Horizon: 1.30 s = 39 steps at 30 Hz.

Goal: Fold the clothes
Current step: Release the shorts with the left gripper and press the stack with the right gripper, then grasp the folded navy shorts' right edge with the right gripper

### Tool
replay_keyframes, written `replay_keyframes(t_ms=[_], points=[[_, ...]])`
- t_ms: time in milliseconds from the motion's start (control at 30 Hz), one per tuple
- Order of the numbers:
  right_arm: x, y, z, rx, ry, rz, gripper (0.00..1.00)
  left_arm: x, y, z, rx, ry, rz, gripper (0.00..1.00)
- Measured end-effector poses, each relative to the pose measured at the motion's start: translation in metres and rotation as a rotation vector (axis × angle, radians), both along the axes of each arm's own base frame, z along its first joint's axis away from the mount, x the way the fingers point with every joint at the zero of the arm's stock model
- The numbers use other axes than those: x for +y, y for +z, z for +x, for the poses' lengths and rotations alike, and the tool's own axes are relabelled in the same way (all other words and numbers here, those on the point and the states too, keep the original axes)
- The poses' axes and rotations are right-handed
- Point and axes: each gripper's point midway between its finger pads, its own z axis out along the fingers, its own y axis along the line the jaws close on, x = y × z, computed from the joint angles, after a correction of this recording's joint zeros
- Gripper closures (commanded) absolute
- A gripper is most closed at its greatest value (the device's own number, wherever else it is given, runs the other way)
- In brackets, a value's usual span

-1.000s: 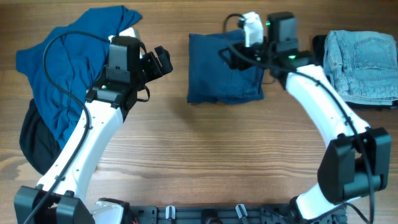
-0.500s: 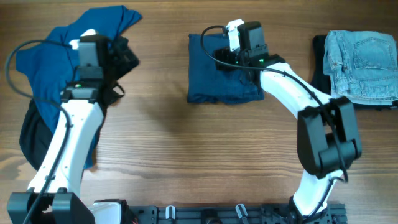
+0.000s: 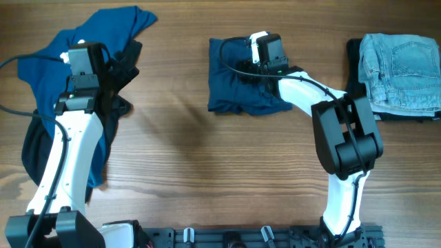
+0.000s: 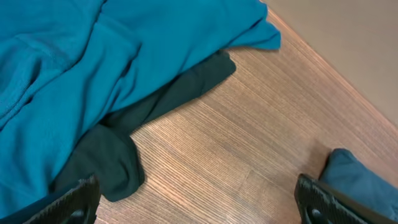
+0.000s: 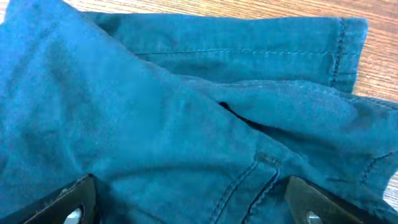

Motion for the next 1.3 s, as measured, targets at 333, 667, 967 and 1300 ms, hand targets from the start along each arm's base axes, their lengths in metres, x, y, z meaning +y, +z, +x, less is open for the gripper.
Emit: replay_keyframes(t_ms=[333, 667, 967, 1300], points=[[-0.010, 0.036, -0.009, -0.007, -0.039, -0.004, 0.00, -0.001, -0.001, -0.001, 0.006, 0.000, -0.004, 0.00], [-0.062, 0.182, -0.066, -0.022, -0.099, 0.169, 0.00, -0.010, -0.008, -0.008, 0.044, -0.035, -0.046, 0.00], [-0.121, 0.131, -0.091, 0.247, -0.184, 0.297, 0.02, -0.019, -0.012, -0.012, 0.072, -0.099, -0.059, 0.00], [-0.110, 0.055, -0.075, 0.384, -0.063, 0.439, 0.01, -0.032, -0.018, -0.019, 0.108, -0.184, -0.074, 0.00]])
